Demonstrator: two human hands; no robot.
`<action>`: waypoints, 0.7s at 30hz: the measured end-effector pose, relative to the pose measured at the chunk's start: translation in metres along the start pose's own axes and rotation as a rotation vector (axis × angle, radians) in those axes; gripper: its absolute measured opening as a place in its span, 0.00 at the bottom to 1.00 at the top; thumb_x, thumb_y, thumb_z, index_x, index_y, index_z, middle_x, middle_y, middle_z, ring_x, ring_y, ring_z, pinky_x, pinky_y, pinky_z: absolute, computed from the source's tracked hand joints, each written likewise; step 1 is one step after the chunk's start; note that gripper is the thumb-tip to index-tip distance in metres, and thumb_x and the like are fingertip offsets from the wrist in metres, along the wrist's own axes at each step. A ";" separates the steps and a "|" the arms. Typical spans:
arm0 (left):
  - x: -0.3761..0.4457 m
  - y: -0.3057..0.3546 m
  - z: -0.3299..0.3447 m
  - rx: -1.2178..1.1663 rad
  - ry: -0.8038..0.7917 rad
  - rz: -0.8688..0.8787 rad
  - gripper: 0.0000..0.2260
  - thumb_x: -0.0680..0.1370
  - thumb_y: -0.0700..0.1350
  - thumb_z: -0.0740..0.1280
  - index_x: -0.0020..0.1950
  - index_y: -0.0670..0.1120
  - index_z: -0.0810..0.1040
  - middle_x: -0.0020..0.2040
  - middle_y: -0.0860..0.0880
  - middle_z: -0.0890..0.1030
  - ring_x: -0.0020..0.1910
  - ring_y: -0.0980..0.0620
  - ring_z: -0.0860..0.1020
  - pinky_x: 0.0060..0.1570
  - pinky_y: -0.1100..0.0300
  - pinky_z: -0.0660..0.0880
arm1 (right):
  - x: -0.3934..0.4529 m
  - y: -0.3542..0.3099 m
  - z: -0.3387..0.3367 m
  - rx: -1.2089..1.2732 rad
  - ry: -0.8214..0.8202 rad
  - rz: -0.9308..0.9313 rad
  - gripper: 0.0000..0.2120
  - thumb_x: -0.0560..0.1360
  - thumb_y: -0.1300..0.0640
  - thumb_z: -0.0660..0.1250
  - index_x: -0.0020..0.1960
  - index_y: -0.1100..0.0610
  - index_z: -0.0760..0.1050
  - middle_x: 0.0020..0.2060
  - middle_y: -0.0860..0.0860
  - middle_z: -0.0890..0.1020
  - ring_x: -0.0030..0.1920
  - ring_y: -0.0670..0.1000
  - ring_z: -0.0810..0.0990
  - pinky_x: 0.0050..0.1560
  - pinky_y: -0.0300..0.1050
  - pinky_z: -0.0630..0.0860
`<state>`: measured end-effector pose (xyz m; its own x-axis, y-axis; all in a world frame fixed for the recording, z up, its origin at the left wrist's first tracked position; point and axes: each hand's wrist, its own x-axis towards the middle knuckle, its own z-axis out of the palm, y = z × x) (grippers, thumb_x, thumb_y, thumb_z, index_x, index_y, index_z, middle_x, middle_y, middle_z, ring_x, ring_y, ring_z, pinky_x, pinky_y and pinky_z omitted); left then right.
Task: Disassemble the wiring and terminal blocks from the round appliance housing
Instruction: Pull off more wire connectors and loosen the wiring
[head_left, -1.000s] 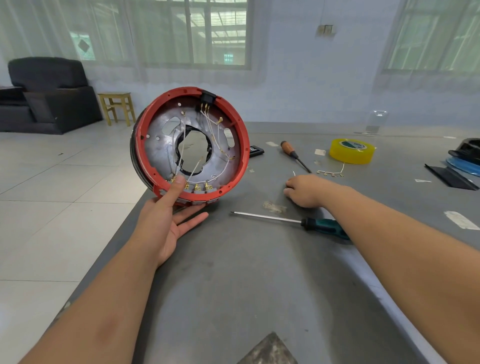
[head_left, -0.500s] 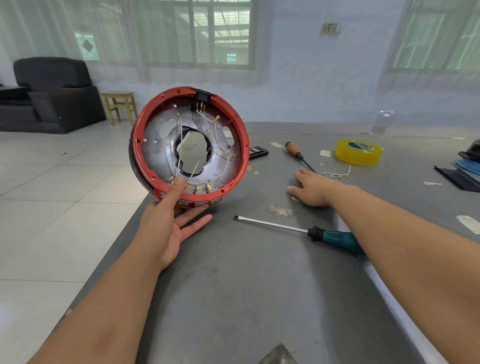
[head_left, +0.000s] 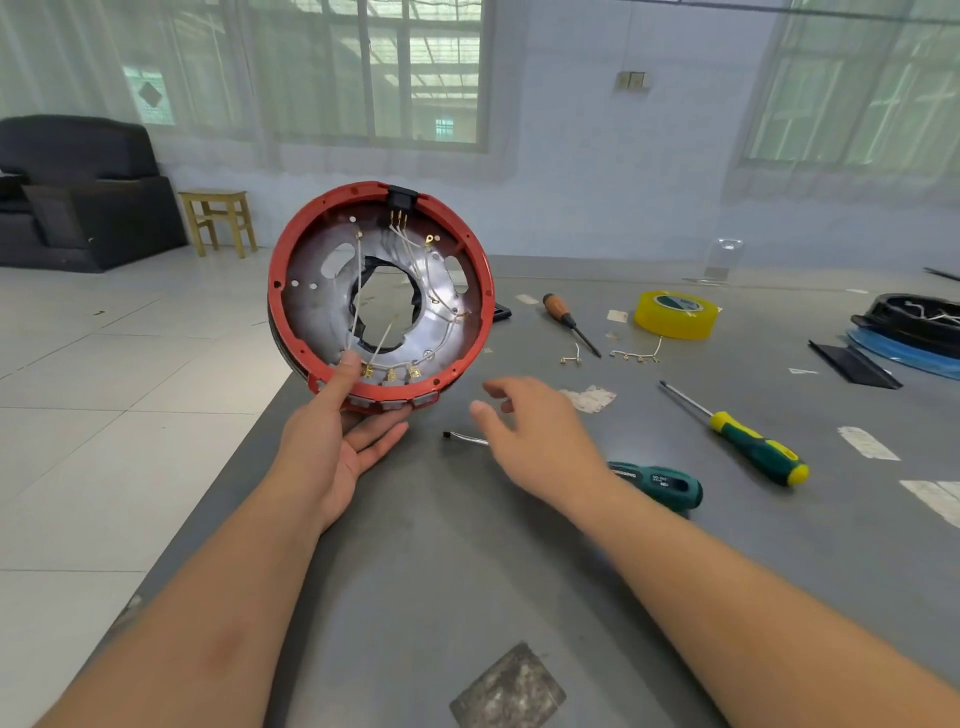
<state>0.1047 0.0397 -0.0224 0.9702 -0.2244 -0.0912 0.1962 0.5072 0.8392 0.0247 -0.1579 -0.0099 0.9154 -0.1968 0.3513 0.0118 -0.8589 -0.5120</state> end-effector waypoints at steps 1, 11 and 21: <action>-0.001 0.000 0.001 -0.009 -0.014 -0.009 0.22 0.75 0.59 0.75 0.64 0.48 0.80 0.53 0.43 0.88 0.54 0.41 0.87 0.44 0.52 0.85 | -0.006 -0.002 0.005 -0.082 0.008 -0.031 0.22 0.82 0.45 0.61 0.71 0.55 0.74 0.66 0.52 0.79 0.65 0.53 0.76 0.67 0.51 0.72; -0.007 -0.008 0.011 -0.081 -0.100 -0.103 0.23 0.78 0.60 0.72 0.68 0.49 0.77 0.56 0.43 0.87 0.56 0.42 0.86 0.45 0.54 0.85 | -0.014 0.009 0.008 -0.312 -0.075 -0.111 0.20 0.83 0.48 0.59 0.72 0.53 0.72 0.67 0.51 0.76 0.66 0.55 0.74 0.66 0.52 0.71; -0.008 -0.006 0.011 -0.097 -0.090 -0.113 0.23 0.78 0.61 0.72 0.67 0.49 0.78 0.57 0.42 0.87 0.57 0.42 0.86 0.43 0.55 0.84 | -0.028 0.038 -0.030 -0.594 -0.108 0.049 0.13 0.83 0.48 0.55 0.61 0.48 0.75 0.54 0.50 0.76 0.56 0.55 0.75 0.47 0.50 0.76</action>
<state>0.0944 0.0292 -0.0213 0.9254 -0.3558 -0.1303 0.3206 0.5517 0.7700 -0.0123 -0.1994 -0.0159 0.9452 -0.2204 0.2407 -0.2296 -0.9732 0.0106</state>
